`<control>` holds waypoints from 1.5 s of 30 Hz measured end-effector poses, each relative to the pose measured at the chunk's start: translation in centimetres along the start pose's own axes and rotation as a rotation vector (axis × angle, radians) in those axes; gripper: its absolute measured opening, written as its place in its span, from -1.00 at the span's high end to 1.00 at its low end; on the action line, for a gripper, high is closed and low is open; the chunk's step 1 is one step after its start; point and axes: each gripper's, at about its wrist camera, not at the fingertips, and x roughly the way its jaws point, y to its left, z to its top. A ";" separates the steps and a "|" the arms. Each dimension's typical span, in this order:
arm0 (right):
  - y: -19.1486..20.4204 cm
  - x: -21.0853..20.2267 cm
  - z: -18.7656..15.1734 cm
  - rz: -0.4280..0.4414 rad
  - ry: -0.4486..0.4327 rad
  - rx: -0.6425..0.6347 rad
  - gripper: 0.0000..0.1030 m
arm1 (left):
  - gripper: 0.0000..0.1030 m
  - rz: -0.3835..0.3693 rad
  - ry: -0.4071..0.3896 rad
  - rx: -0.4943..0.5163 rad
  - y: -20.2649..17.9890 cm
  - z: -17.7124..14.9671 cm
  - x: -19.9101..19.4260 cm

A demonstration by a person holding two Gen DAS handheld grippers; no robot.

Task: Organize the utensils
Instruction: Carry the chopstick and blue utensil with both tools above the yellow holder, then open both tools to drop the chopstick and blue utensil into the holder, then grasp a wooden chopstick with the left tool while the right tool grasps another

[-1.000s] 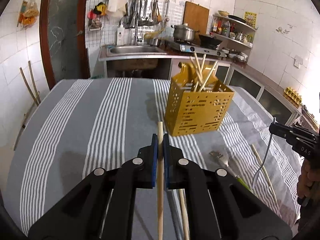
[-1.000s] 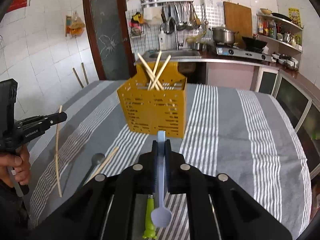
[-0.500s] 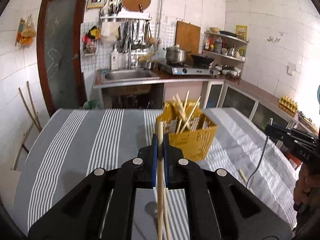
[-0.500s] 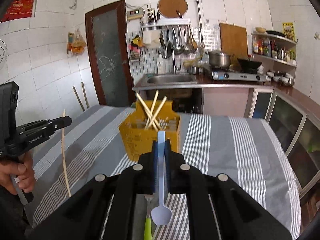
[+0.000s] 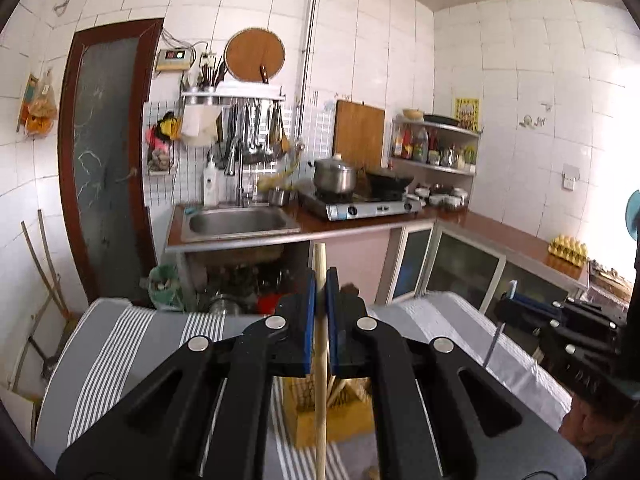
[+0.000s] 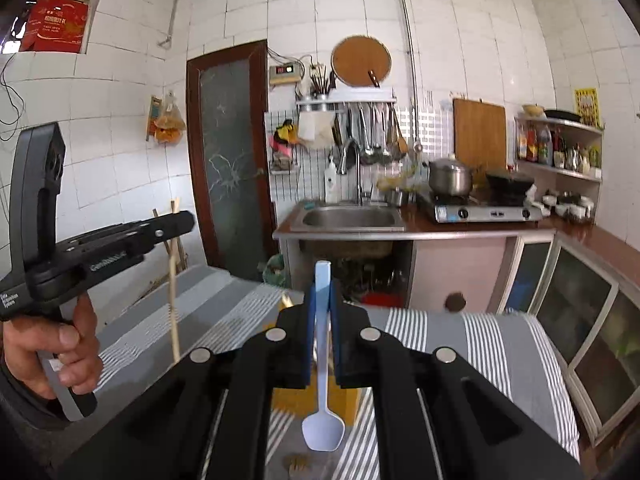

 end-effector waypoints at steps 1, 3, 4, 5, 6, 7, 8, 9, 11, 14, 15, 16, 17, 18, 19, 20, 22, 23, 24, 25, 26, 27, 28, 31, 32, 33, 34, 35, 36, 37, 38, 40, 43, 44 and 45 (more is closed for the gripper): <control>0.0 0.4 0.4 -0.001 -0.004 -0.002 0.86 | 0.92 -0.003 -0.008 0.002 -0.3 0.5 0.6; 0.0 1.4 1.4 -0.001 -0.016 -0.007 0.86 | 0.92 -0.004 -0.017 0.007 -0.7 1.1 1.3; 0.1 1.7 1.7 -0.003 -0.020 -0.010 0.86 | 0.92 -0.003 -0.026 0.008 -0.7 1.4 1.6; 0.0 2.3 2.0 -0.007 -0.022 -0.011 0.86 | 0.92 -0.002 -0.038 0.006 -0.8 1.8 2.1; -0.3 2.9 2.4 -0.006 -0.023 -0.007 0.86 | 0.92 -0.001 -0.045 0.007 -0.9 2.1 2.4; -0.4 3.3 2.6 -0.008 -0.025 -0.005 0.86 | 0.92 0.004 -0.053 0.005 -0.8 2.4 2.8; -0.5 3.7 2.7 -0.010 -0.025 -0.005 0.86 | 0.92 0.009 -0.062 0.003 -0.8 2.5 3.2; -0.6 4.4 2.9 -0.008 -0.025 -0.006 0.86 | 0.92 0.010 -0.071 0.003 -0.7 2.8 3.8; -0.9 5.5 3.1 -0.011 -0.019 -0.005 0.86 | 0.92 0.020 -0.079 0.000 -0.6 3.1 4.9; -0.9 6.6 2.7 -0.011 -0.011 -0.007 0.86 | 0.92 0.021 -0.090 -0.011 -0.2 3.3 6.5; -1.0 7.1 2.6 -0.012 -0.004 -0.008 0.86 | 0.92 0.025 -0.086 -0.018 0.0 3.2 7.2; -1.1 7.5 2.5 -0.012 0.000 -0.007 0.86 | 0.92 0.022 -0.085 -0.025 0.1 3.0 7.7; -1.2 7.9 2.3 -0.014 0.005 -0.005 0.86 | 0.92 0.023 -0.083 -0.027 0.2 2.7 8.3; -1.4 8.5 2.0 -0.018 0.013 -0.001 0.86 | 0.92 0.026 -0.079 -0.028 0.2 2.3 8.7; -1.5 8.9 1.9 -0.017 0.019 0.003 0.86 | 0.92 0.027 -0.070 -0.032 0.3 2.0 9.1; -1.6 9.2 1.6 -0.017 0.024 0.006 0.86 | 0.92 0.030 -0.066 -0.040 0.5 1.5 9.6; -1.8 10.1 1.0 -0.020 0.041 0.010 0.86 | 0.92 0.038 -0.050 -0.043 0.9 0.6 10.4; -1.8 10.7 0.5 -0.018 0.060 0.011 0.86 | 0.92 0.036 -0.030 -0.044 1.2 -0.2 10.9; -1.8 11.4 -0.1 -0.018 0.090 0.007 0.84 | 0.91 0.038 -0.010 -0.045 1.5 -0.7 11.5; -1.9 11.7 -0.6 -0.026 0.107 0.007 0.83 | 0.83 0.040 0.018 -0.049 1.8 -1.4 12.0; -2.0 11.9 -0.7 -0.028 0.113 0.008 0.74 | 0.73 0.040 0.041 -0.056 2.2 -1.8 12.3; -2.3 11.7 -1.0 -0.027 0.115 0.016 0.53 | 0.58 0.042 0.062 -0.068 2.6 -2.5 12.4; -2.5 11.4 -1.1 -0.030 0.110 0.025 0.40 | 0.52 0.048 0.066 -0.067 2.9 -3.0 12.2; -3.3 9.9 -1.4 -0.048 0.097 0.047 0.25 | 0.51 0.069 0.072 -0.043 3.2 -4.1 10.7; -3.5 9.4 -1.5 -0.056 0.098 0.050 0.25 | 0.51 0.075 0.080 -0.043 3.3 -4.4 10.0; -3.6 8.8 -1.8 -0.061 0.105 0.051 0.25 | 0.51 0.080 0.090 -0.041 3.4 -4.8 9.3; -3.6 8.1 -2.2 -0.068 0.109 0.049 0.25 | 0.50 0.088 0.101 -0.038 3.6 -5.2 8.7; -3.7 7.5 -2.6 -0.077 0.115 0.046 0.25 | 0.49 0.096 0.110 -0.038 3.8 -5.5 8.2; -3.9 6.5 -3.2 -0.086 0.123 0.046 0.25 | 0.45 0.107 0.127 -0.039 4.1 -6.2 7.3; -4.1 5.8 -3.8 -0.092 0.129 0.049 0.25 | 0.40 0.111 0.139 -0.041 4.5 -6.8 6.6; -4.3 4.9 -4.7 -0.101 0.139 0.055 0.25 | 0.37 0.120 0.152 -0.045 4.8 -7.6 5.9; -4.9 3.1 -6.8 -0.120 0.165 0.073 0.25 | 0.34 0.152 0.181 -0.053 5.6 -9.7 4.0; -5.4 0.0 -11.4 -0.146 0.216 0.097 0.25 | 0.34 0.182 0.222 -0.030 6.2 -14.1 0.9; -5.5 -0.8 -12.8 -0.156 0.231 0.099 0.25 | 0.34 0.200 0.230 -0.010 6.2 -15.5 0.0; -5.6 -1.4 -14.0 -0.164 0.246 0.099 0.25 | 0.34 0.212 0.240 0.002 6.3 -16.7 -0.8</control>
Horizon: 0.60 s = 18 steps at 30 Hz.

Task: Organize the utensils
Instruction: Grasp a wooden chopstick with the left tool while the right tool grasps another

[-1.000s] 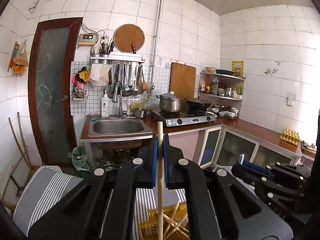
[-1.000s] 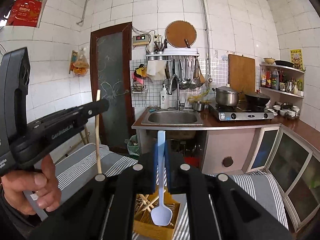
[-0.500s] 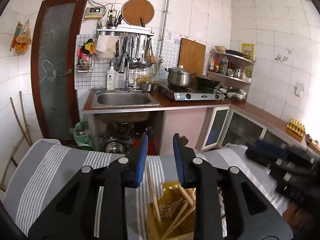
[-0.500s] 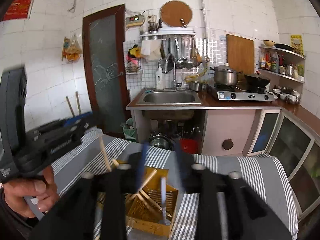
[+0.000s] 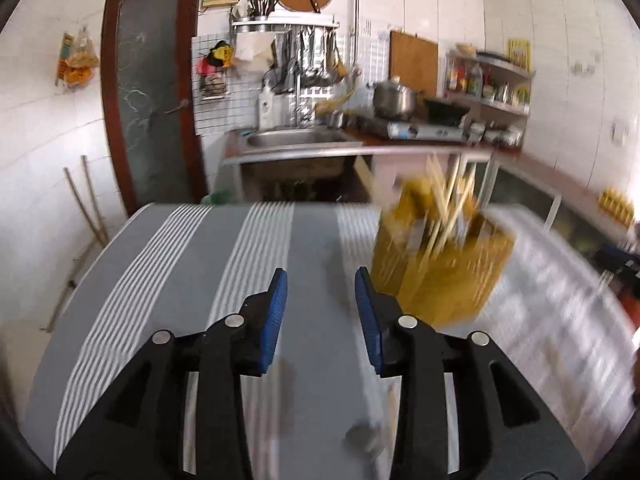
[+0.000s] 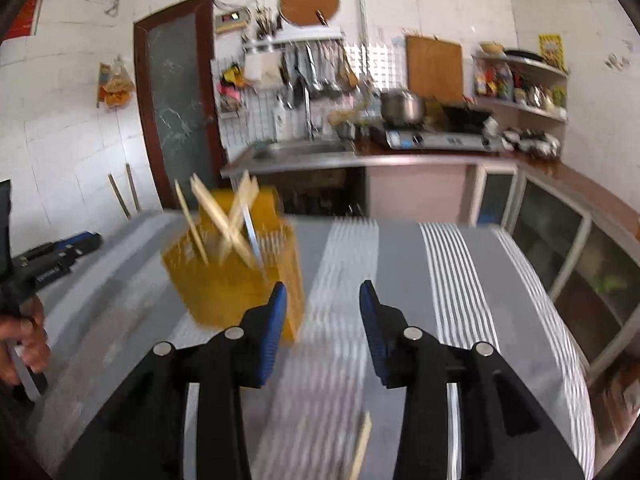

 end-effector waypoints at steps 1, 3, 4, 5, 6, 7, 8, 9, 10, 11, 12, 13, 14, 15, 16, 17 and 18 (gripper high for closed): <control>-0.3 -0.5 -1.8 -0.012 0.021 -0.001 0.25 | 0.34 0.009 0.012 0.006 0.2 -1.4 -0.6; -1.0 -1.2 -4.8 -0.030 0.072 0.020 0.25 | 0.34 0.006 0.046 0.003 0.5 -4.3 -1.7; -1.2 -1.4 -5.6 -0.030 0.082 0.038 0.25 | 0.34 0.002 0.060 -0.004 0.7 -5.3 -2.2; -1.4 -1.8 -6.7 -0.022 0.096 0.060 0.25 | 0.34 0.000 0.079 -0.021 0.8 -6.7 -2.8; -1.5 -2.0 -7.5 -0.021 0.108 0.071 0.25 | 0.33 -0.011 0.095 -0.038 0.8 -7.6 -3.2; -1.7 -2.1 -8.5 -0.025 0.126 0.086 0.25 | 0.31 -0.028 0.112 -0.056 0.8 -8.4 -3.3; -1.8 -2.0 -9.0 -0.025 0.140 0.097 0.25 | 0.31 -0.039 0.124 -0.067 0.6 -9.0 -3.5; -1.9 -1.8 -9.4 -0.023 0.151 0.106 0.25 | 0.29 -0.053 0.134 -0.067 0.2 -9.8 -3.6; -2.0 -1.6 -9.9 -0.021 0.165 0.112 0.25 | 0.29 -0.063 0.146 -0.051 -0.3 -10.3 -3.4; -1.9 -1.3 -10.2 -0.023 0.178 0.105 0.25 | 0.29 -0.070 0.153 -0.039 -0.7 -10.4 -3.1; -1.8 -1.0 -10.5 -0.029 0.190 0.093 0.25 | 0.29 -0.074 0.161 -0.020 -1.3 -10.6 -2.8; -1.7 -0.7 -10.4 -0.034 0.197 0.088 0.25 | 0.29 -0.076 0.166 -0.015 -1.6 -10.6 -2.6; -1.7 -0.5 -10.4 -0.037 0.202 0.089 0.25 | 0.29 -0.085 0.171 -0.019 -2.0 -10.5 -2.4; -1.8 -0.2 -10.3 -0.040 0.210 0.088 0.25 | 0.29 -0.097 0.183 -0.024 -2.2 -10.4 -2.0; -1.8 0.0 -10.2 -0.044 0.215 0.084 0.25 | 0.29 -0.100 0.192 -0.024 -2.6 -10.1 -1.6; -1.8 0.4 -10.0 -0.051 0.225 0.078 0.25 | 0.29 -0.100 0.198 -0.017 -3.0 -9.8 -1.2; -1.9 1.0 -9.8 -0.052 0.240 0.070 0.25 | 0.29 -0.100 0.207 -0.001 -3.5 -9.5 -0.6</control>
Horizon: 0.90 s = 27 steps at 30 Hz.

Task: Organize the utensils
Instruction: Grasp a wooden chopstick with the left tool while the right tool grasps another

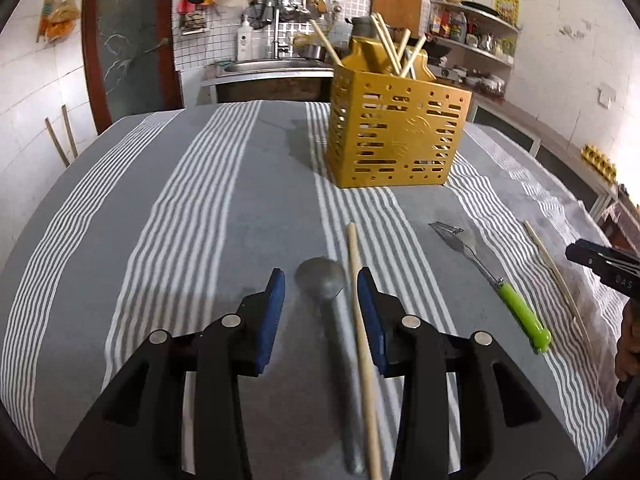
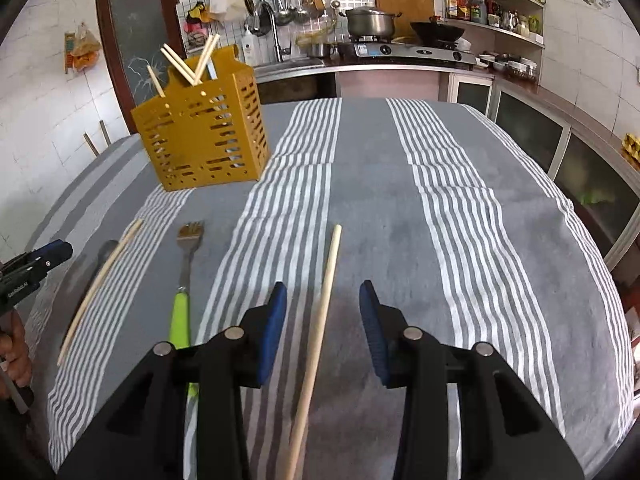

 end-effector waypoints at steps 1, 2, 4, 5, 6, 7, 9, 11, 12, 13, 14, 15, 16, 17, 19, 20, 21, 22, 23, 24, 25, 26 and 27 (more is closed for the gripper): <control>0.0 0.6 0.5 -0.005 0.013 -0.008 0.25 | 0.29 -0.004 0.014 0.006 -0.4 0.3 0.5; 0.0 1.1 0.8 -0.015 0.021 -0.014 0.25 | 0.29 -0.013 0.032 0.007 -0.7 0.6 1.1; 0.0 2.1 1.6 -0.027 0.047 -0.019 0.26 | 0.29 -0.015 0.065 0.020 -1.4 1.4 2.5; 0.0 2.7 2.0 -0.024 0.061 -0.018 0.30 | 0.29 -0.012 0.072 0.024 -1.5 1.6 2.8; 0.0 3.2 2.3 -0.030 0.075 -0.019 0.30 | 0.29 -0.012 0.089 0.023 -1.6 2.0 3.6; 0.2 3.8 2.5 -0.032 0.090 -0.029 0.30 | 0.29 -0.013 0.101 0.024 -1.7 2.2 4.1; 0.3 4.5 2.9 -0.041 0.112 -0.035 0.30 | 0.29 -0.010 0.124 0.030 -1.9 2.8 5.2; 0.5 5.4 3.0 -0.053 0.135 -0.045 0.30 | 0.29 -0.001 0.151 0.048 -2.3 3.1 6.3; 0.5 5.6 3.1 -0.060 0.139 -0.045 0.30 | 0.29 0.000 0.161 0.046 -2.3 3.2 6.7; 0.5 5.9 3.1 -0.065 0.146 -0.045 0.30 | 0.29 -0.001 0.174 0.043 -2.2 3.3 7.2; 0.5 6.2 3.1 -0.065 0.155 -0.046 0.31 | 0.31 0.000 0.186 0.046 -2.3 3.4 7.6; 0.6 6.3 3.2 -0.068 0.160 -0.047 0.33 | 0.41 0.000 0.207 0.057 -2.4 3.4 8.2; 0.5 6.4 3.2 -0.068 0.163 -0.048 0.33 | 0.50 -0.009 0.228 0.060 -2.5 3.3 8.7; 0.6 6.5 3.3 -0.069 0.167 -0.051 0.33 | 0.52 -0.011 0.237 0.066 -2.7 3.3 9.0; 0.6 6.8 3.2 -0.071 0.177 -0.058 0.37 | 0.63 0.005 0.239 0.093 -3.1 3.2 9.4; 0.6 6.9 3.2 -0.071 0.180 -0.059 0.42 | 0.69 0.004 0.243 0.095 -3.2 3.3 9.6; 0.6 7.0 3.2 -0.071 0.182 -0.060 0.51 | 0.84 0.007 0.243 0.096 -3.2 3.4 9.8; 0.6 7.1 3.2 -0.069 0.184 -0.060 0.57 | 0.92 0.009 0.246 0.093 -3.2 3.4 10.0; 0.6 7.2 3.3 -0.065 0.187 -0.059 0.71 | 0.92 0.006 0.247 0.089 -3.1 3.4 10.1; 0.7 7.3 3.4 -0.057 0.190 -0.055 0.81 | 0.92 0.004 0.250 0.084 -3.1 3.5 10.1; 0.7 7.2 3.5 -0.050 0.192 -0.051 0.83 | 0.92 0.003 0.251 0.082 -3.1 3.5 10.1; 0.7 7.1 3.6 -0.045 0.193 -0.045 0.88 | 0.92 -0.002 0.253 0.078 -3.0 3.6 10.1; 0.7 7.2 3.7 -0.042 0.193 -0.040 0.88 | 0.92 -0.007 0.253 0.069 -2.9 3.7 10.0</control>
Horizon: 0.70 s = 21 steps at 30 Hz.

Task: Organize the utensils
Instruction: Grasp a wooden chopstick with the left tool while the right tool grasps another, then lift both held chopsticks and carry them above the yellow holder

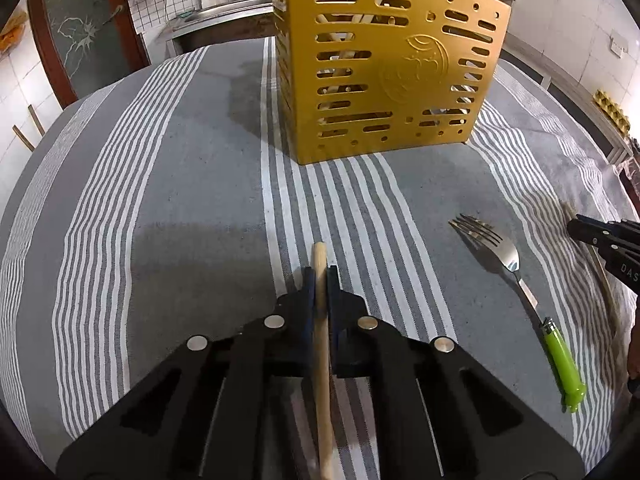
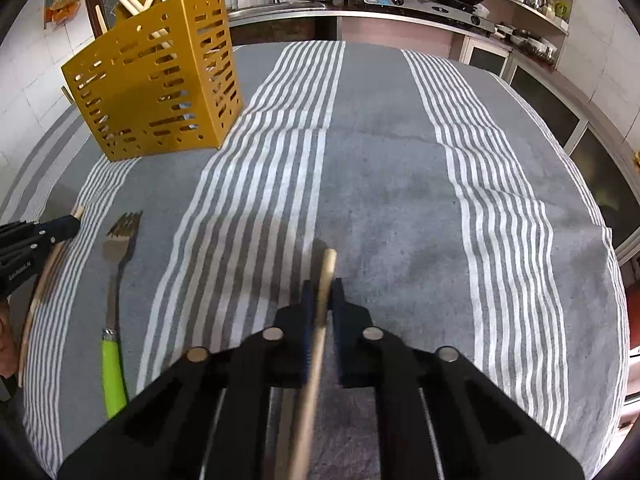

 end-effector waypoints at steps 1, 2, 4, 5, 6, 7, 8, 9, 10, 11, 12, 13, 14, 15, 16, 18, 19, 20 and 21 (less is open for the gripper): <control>0.0 -0.1 0.1 0.001 -0.002 0.004 0.88 | 0.92 -0.004 -0.001 -0.004 0.1 0.1 -0.1; 0.0 -0.2 0.2 0.004 -0.004 0.009 0.88 | 0.92 -0.010 -0.003 -0.010 0.2 0.2 -0.2; -0.1 -0.8 0.3 0.024 -0.025 0.020 0.88 | 0.92 -0.023 -0.016 -0.019 0.4 0.4 -0.8; -0.2 -1.0 0.4 0.034 -0.033 0.026 0.88 | 0.92 -0.025 -0.028 -0.021 0.3 0.4 -1.2; -0.1 -1.3 0.5 0.043 -0.042 0.029 0.88 | 0.92 -0.028 -0.050 -0.023 0.3 0.5 -2.0; -0.1 -2.0 0.6 0.062 -0.064 0.031 0.88 | 0.91 -0.034 -0.072 -0.028 0.3 0.6 -2.7; -0.1 -2.6 0.8 0.074 -0.081 0.036 0.88 | 0.91 -0.038 -0.093 -0.032 0.4 0.8 -3.6; -0.3 -3.0 1.0 0.079 -0.095 0.038 0.88 | 0.91 -0.042 -0.117 -0.035 0.4 1.0 -4.6; -0.3 -3.7 1.2 0.087 -0.114 0.039 0.88 | 0.91 -0.047 -0.137 -0.038 0.6 1.2 -5.4; -0.3 -4.5 1.3 0.097 -0.137 0.041 0.88 | 0.91 -0.053 -0.159 -0.043 0.7 1.4 -6.2; -0.3 -5.0 1.4 0.101 -0.151 0.041 0.88 | 0.91 -0.061 -0.184 -0.046 0.8 1.6 -7.3; -0.2 -5.8 1.6 0.110 -0.171 0.037 0.88 | 0.91 -0.065 -0.198 -0.048 0.7 1.7 -7.9; -0.2 -6.8 1.7 0.128 -0.198 0.038 0.88 | 0.91 -0.071 -0.218 -0.054 0.8 1.9 -8.8; -0.2 -7.3 1.8 0.135 -0.212 0.040 0.88 | 0.91 -0.086 -0.238 -0.061 1.0 2.0 -9.5; -0.1 -8.1 1.9 0.144 -0.236 0.039 0.88 | 0.91 -0.093 -0.254 -0.062 1.0 2.2 -10.3; 0.0 -9.6 2.0 0.175 -0.284 0.043 0.88 | 0.91 -0.100 -0.287 -0.057 0.9 2.5 -11.6; 0.2 -10.0 2.0 0.178 -0.295 0.040 0.88 | 0.91 -0.096 -0.297 -0.052 0.8 2.4 -12.1; 0.4 -10.5 2.0 0.175 -0.309 0.033 0.88 | 0.91 -0.088 -0.309 -0.046 0.7 2.3 -12.5; 0.6 -11.1 2.0 0.175 -0.323 0.027 0.88 | 0.91 -0.082 -0.320 -0.043 0.6 2.3 -12.9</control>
